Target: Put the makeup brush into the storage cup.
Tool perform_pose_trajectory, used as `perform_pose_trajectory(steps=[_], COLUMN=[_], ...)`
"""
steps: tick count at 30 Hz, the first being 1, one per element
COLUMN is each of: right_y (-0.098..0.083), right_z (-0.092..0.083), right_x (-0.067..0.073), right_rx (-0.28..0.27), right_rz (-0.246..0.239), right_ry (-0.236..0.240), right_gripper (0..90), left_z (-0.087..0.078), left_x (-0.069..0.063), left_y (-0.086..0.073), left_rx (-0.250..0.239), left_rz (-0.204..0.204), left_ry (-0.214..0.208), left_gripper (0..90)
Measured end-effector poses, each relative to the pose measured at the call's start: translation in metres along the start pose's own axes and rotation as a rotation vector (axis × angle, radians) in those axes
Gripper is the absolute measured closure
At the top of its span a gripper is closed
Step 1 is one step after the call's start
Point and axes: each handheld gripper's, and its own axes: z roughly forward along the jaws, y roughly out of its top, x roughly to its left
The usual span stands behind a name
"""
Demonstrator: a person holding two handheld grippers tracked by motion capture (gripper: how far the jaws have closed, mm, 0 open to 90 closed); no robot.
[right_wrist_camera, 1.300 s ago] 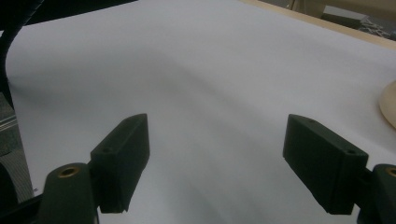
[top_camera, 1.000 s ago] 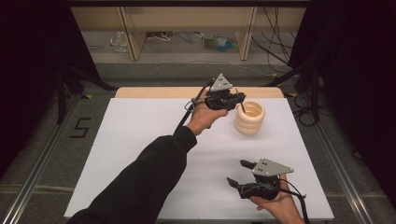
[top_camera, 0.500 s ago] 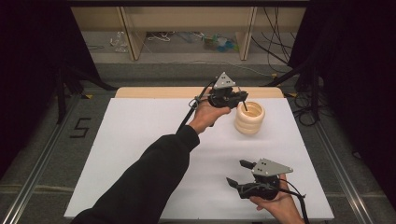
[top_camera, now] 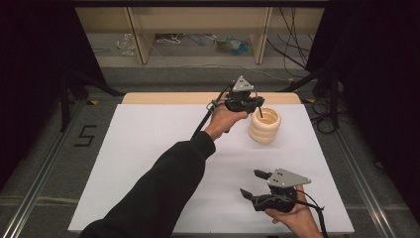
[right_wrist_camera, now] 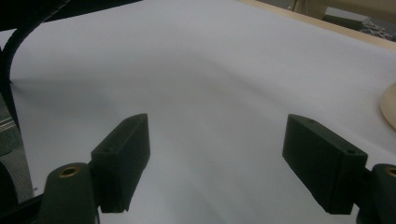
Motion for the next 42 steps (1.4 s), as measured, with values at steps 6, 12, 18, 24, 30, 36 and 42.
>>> perform_pose_trajectory(steps=[6,12,18,24,30,36,42], right_y=[0.001,0.001,0.001,0.001,0.001,0.001,0.0], right_z=[0.001,0.001,0.002,0.003,0.003,0.003,0.004], right_x=[0.002,0.001,0.002,0.003,0.002,0.002,0.003], right_rx=[0.006,0.01,0.014,0.007,0.008,0.011,0.015], right_rz=[-0.005,-0.007,-0.011,-0.017,-0.018,-0.017,-0.021], right_ry=[0.009,0.013,0.018,0.019,0.021,0.024,0.027], right_gripper=[24.3,24.2,24.3,24.2,24.3,24.3,24.2], left_z=[0.008,0.015,0.019,0.026,0.033,0.034,0.025], left_x=[0.005,0.008,0.006,0.006,0.006,0.009,0.009], left_y=[-0.005,-0.007,-0.009,-0.014,-0.018,-0.02,-0.013], left_rx=[-0.001,-0.008,0.002,0.021,0.049,0.079,0.069], left_rz=[-0.005,-0.013,-0.012,-0.014,-0.008,-0.024,-0.032], left_ry=[0.011,0.007,-0.003,0.0,0.001,0.031,0.061], left_gripper=[84.7,84.7,84.5,84.4,83.7,61.6,32.6])
